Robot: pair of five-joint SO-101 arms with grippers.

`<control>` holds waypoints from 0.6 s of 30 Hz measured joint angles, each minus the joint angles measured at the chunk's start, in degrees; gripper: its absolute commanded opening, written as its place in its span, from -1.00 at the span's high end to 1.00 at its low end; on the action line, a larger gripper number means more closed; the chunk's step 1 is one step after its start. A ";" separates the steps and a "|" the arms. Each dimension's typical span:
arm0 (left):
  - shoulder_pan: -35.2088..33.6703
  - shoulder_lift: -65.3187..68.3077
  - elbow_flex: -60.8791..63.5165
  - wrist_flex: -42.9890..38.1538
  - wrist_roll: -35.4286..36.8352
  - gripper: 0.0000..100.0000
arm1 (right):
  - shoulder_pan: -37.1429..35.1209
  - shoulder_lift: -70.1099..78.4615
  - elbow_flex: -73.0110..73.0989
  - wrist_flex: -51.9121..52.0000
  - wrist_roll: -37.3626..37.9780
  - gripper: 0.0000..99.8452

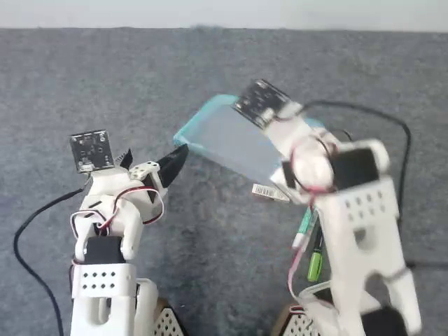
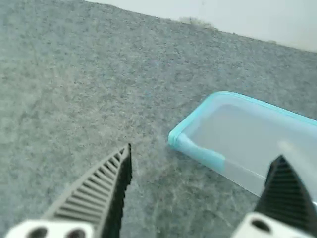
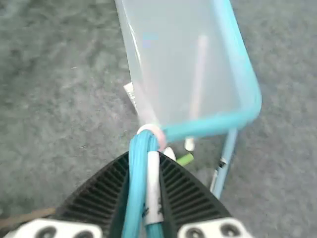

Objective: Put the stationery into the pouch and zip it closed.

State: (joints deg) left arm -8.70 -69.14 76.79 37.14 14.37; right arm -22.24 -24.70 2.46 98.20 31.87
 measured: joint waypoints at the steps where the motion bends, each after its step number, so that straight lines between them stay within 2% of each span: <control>1: -0.53 0.00 0.00 0.00 0.00 0.20 | -1.23 2.73 -0.62 0.88 0.00 0.99; 5: -3.78 0.00 0.00 -0.09 0.00 0.20 | -1.85 6.86 4.22 -0.97 -0.62 0.99; 10: -6.15 0.00 0.00 -1.41 0.00 0.20 | -0.88 1.23 23.65 -13.54 -1.93 0.97; 12: -6.07 0.00 0.00 -1.49 0.00 0.20 | -1.23 -1.76 32.26 -19.16 -4.04 0.87; 14: -6.15 0.00 0.00 -1.49 0.00 0.20 | -1.05 -3.43 39.65 -22.59 -5.45 0.66; 16: -6.51 0.00 0.00 -1.49 0.00 0.20 | -0.97 -4.13 43.87 -23.47 -5.71 0.47; 18: -6.51 0.00 0.00 -1.49 0.00 0.20 | -1.23 -4.57 46.07 -23.47 -5.80 0.38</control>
State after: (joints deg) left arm -15.21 -69.14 76.79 35.65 14.37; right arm -23.47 -29.27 48.53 74.73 26.07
